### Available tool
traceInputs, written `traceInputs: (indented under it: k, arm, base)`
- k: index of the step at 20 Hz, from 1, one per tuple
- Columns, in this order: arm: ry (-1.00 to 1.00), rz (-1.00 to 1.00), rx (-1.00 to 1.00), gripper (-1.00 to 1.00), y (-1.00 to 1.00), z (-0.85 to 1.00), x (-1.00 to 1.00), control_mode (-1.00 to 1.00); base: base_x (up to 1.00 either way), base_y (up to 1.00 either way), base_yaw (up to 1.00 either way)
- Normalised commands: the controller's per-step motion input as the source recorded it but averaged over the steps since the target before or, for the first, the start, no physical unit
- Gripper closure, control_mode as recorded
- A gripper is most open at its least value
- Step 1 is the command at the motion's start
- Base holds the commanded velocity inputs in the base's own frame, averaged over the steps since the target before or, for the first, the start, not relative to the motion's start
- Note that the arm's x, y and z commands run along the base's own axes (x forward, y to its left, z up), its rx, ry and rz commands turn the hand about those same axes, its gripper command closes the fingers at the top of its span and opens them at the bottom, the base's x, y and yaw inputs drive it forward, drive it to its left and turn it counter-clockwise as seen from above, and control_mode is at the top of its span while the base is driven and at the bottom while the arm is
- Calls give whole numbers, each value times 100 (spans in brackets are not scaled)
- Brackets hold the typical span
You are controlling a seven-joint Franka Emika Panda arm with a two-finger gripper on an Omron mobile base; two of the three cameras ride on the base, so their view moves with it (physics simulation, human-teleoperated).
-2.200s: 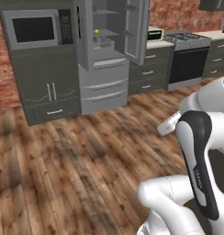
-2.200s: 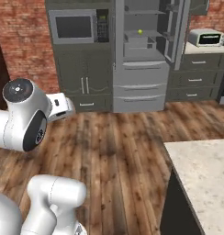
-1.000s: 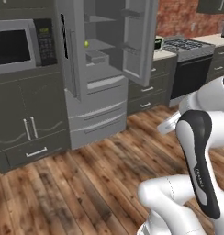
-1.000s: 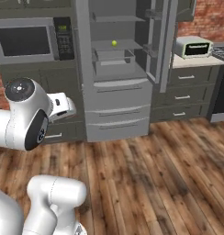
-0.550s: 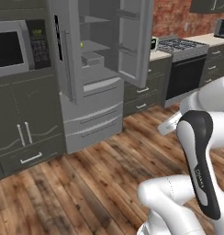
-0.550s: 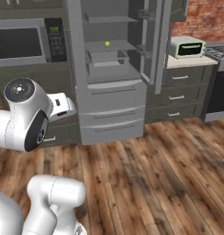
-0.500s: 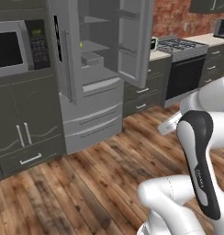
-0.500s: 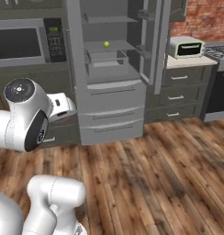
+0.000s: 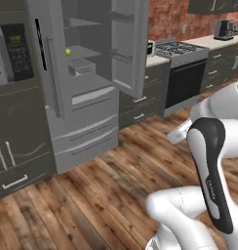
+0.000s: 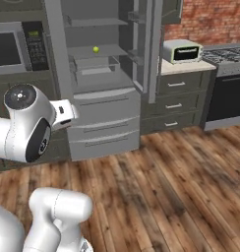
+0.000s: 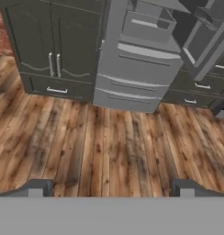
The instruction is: Retrieve the mango and pear from the fridge and place them into the bowl on the dining table.
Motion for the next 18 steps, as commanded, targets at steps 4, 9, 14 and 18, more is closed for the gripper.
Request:
traceInputs:
  k: [4, 9, 14, 18]
  arm:
    - [0, 0, 0, -100, 0, 0, 0, 100]
    - [0, 0, 0, -100, 0, 0, 0, 100]
    - [0, 0, 0, -100, 0, 0, 0, 100]
    - [0, 0, 0, -100, 0, 0, 0, 100]
  base:
    - [43, -27, -22]
    - [39, -10, -22]
    - [44, 0, -20]
    - [46, 0, -20]
